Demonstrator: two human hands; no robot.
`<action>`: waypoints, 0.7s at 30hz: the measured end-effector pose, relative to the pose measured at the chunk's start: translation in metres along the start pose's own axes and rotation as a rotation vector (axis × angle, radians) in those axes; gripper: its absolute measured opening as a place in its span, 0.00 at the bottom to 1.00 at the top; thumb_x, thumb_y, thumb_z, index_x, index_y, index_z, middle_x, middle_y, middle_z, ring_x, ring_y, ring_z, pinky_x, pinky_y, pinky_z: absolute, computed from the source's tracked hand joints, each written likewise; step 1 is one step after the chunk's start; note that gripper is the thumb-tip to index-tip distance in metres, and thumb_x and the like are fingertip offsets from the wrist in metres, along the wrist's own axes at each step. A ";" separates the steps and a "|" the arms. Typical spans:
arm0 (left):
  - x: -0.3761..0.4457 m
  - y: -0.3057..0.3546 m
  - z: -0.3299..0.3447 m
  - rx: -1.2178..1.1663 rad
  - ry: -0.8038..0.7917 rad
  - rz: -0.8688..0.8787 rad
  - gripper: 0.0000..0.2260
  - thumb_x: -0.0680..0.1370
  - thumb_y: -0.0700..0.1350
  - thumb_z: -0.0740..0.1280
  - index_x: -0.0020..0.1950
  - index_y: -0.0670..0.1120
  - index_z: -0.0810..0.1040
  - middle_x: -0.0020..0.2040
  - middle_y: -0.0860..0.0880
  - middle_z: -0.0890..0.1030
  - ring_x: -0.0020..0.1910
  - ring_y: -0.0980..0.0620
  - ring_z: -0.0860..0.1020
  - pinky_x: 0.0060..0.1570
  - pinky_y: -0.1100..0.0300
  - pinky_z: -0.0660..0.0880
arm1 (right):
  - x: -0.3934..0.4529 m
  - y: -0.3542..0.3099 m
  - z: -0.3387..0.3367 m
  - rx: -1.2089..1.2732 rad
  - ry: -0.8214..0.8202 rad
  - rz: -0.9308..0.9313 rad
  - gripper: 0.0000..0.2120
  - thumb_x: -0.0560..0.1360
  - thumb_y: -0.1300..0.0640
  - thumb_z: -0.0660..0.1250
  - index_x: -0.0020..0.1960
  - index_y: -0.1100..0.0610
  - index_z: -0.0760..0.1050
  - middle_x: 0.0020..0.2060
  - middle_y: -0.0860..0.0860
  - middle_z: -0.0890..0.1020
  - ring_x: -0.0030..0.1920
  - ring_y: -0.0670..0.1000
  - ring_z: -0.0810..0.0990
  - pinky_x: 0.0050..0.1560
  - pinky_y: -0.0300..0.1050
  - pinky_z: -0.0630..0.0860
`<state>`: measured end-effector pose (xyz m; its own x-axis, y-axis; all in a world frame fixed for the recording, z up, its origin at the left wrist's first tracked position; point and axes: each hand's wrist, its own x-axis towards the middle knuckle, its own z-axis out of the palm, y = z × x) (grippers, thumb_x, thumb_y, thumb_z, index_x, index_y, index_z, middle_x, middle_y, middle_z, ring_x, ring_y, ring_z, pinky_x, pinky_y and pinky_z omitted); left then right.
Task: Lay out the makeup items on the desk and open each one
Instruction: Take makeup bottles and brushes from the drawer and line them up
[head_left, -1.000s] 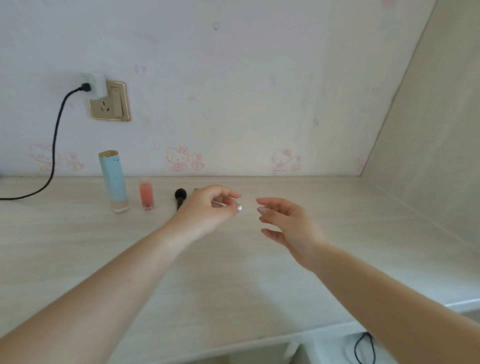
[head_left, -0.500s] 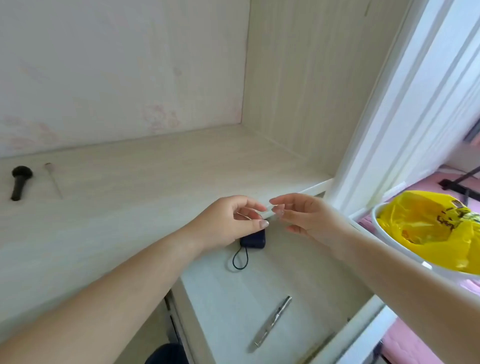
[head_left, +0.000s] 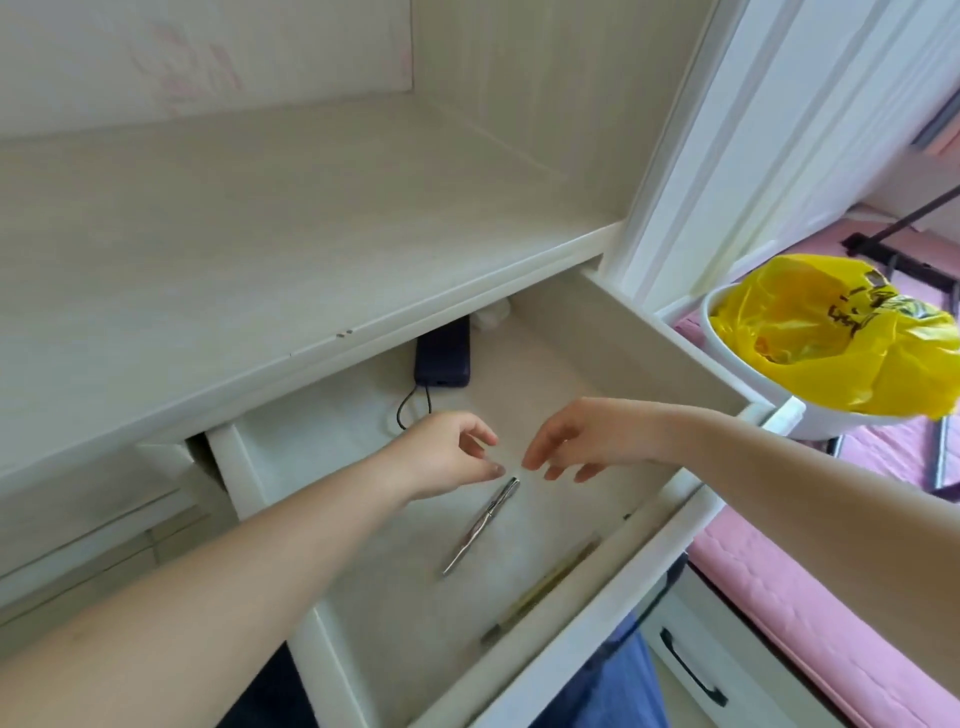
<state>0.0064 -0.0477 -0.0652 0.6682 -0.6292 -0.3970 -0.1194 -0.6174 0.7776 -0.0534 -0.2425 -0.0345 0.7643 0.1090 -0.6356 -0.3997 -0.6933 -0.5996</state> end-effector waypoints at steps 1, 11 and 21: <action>0.003 -0.005 0.003 0.065 -0.009 -0.016 0.14 0.70 0.50 0.73 0.54 0.51 0.77 0.48 0.53 0.80 0.45 0.55 0.79 0.44 0.63 0.74 | 0.003 0.001 0.003 -0.049 -0.058 0.032 0.12 0.74 0.59 0.61 0.49 0.47 0.81 0.46 0.39 0.82 0.48 0.37 0.81 0.47 0.35 0.78; 0.005 -0.018 0.029 0.490 -0.107 -0.029 0.19 0.68 0.55 0.73 0.54 0.49 0.75 0.51 0.52 0.78 0.51 0.52 0.76 0.47 0.57 0.72 | 0.017 -0.006 0.029 -0.477 -0.446 0.129 0.12 0.76 0.55 0.62 0.58 0.52 0.78 0.50 0.45 0.81 0.46 0.41 0.78 0.49 0.37 0.76; 0.005 -0.020 0.031 0.645 -0.224 -0.022 0.10 0.69 0.46 0.73 0.46 0.50 0.75 0.50 0.49 0.81 0.51 0.49 0.78 0.49 0.56 0.75 | 0.023 -0.004 0.039 -0.788 -0.525 0.056 0.14 0.75 0.53 0.64 0.60 0.51 0.78 0.54 0.49 0.81 0.54 0.50 0.78 0.57 0.46 0.74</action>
<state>-0.0103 -0.0528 -0.0979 0.5159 -0.6529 -0.5547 -0.5678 -0.7454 0.3492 -0.0539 -0.2089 -0.0656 0.3525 0.2345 -0.9060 0.1740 -0.9676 -0.1827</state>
